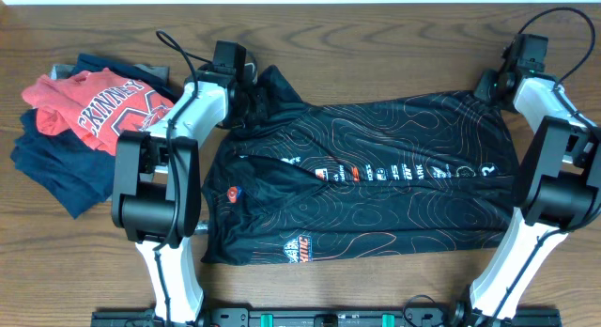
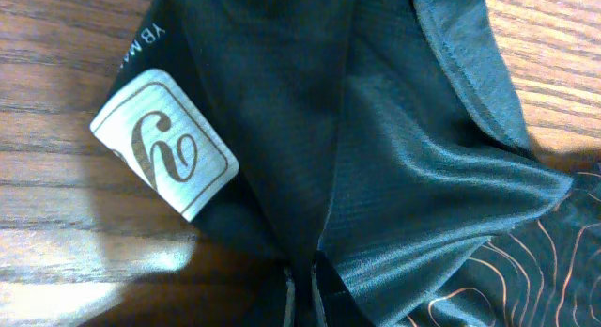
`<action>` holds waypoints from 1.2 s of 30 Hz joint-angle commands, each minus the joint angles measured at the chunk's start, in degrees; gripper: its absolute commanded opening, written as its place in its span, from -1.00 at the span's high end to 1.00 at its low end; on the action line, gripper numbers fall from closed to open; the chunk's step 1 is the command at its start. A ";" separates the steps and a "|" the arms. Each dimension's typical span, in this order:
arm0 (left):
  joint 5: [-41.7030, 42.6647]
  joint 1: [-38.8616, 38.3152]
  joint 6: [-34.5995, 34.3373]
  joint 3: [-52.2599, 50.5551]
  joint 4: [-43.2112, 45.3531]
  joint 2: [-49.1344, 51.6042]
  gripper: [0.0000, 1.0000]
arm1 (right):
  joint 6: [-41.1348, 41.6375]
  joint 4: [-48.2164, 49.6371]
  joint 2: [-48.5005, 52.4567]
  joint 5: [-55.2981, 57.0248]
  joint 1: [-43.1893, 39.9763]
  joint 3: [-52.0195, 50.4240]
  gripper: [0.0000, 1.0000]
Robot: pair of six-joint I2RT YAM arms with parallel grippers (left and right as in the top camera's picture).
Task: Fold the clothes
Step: 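Fold the top half down toward the bottom edge with both grippers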
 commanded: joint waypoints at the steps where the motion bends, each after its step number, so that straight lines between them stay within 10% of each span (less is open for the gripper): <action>1: 0.74 -0.11 -0.50 -0.17 -0.74 -5.70 0.88 | 0.85 -2.69 -3.89 2.21 -2.03 0.28 0.98; 21: 0.68 -0.11 -0.50 -1.03 -40.04 -19.08 0.88 | -2.64 -49.00 -24.13 11.47 -11.02 -0.42 0.98; 36: 0.59 -0.17 0.74 -13.46 -46.64 -19.08 0.88 | -2.54 -49.00 -24.13 12.90 -13.70 -12.50 0.97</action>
